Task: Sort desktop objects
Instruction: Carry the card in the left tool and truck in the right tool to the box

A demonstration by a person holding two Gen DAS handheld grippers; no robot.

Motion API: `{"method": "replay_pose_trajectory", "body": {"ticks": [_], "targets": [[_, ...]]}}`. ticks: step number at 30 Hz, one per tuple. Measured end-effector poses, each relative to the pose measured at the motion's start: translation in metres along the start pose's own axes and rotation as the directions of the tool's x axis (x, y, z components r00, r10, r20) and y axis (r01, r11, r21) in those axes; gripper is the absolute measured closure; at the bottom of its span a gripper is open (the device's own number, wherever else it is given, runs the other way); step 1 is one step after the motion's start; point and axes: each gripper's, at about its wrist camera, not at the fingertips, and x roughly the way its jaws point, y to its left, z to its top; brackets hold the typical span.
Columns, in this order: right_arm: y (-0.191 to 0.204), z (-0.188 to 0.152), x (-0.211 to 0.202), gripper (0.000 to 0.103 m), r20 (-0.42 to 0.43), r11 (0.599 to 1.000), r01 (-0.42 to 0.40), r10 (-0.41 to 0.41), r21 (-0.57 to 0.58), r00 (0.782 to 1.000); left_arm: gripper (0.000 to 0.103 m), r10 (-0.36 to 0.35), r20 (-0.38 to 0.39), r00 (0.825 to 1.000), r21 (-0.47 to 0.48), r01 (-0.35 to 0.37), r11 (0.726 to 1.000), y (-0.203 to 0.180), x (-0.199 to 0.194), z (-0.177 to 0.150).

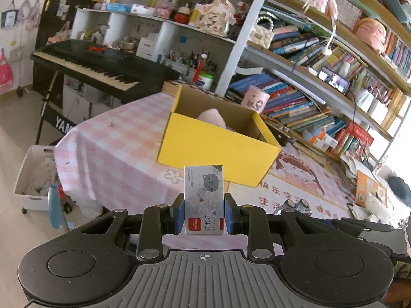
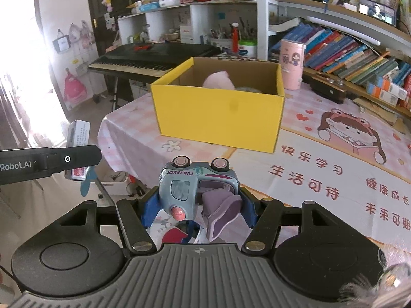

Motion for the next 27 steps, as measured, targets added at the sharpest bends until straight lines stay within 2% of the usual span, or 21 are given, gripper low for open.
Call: {"method": "replay_pose_trajectory", "body": {"ticks": [8, 17, 27], "targets": [[0.01, 0.009, 0.01, 0.043, -0.018, 0.999, -0.027, 0.027, -0.035, 0.999, 0.075, 0.023, 0.006, 1.0, -0.033, -0.022, 0.999, 0.012, -0.001, 0.003], [0.007, 0.021, 0.031, 0.043, -0.04, 0.998, -0.046, 0.044, -0.044, 0.998, 0.075, 0.038, -0.011, 0.999, -0.053, -0.038, 0.998, 0.018, 0.014, 0.012], [-0.015, 0.062, 0.06, 0.043, 0.018, 0.997, -0.063, 0.064, -0.052, 0.998, 0.075, 0.059, 0.035, 0.998, -0.01, -0.059, 0.998, 0.008, 0.044, 0.045]]}}
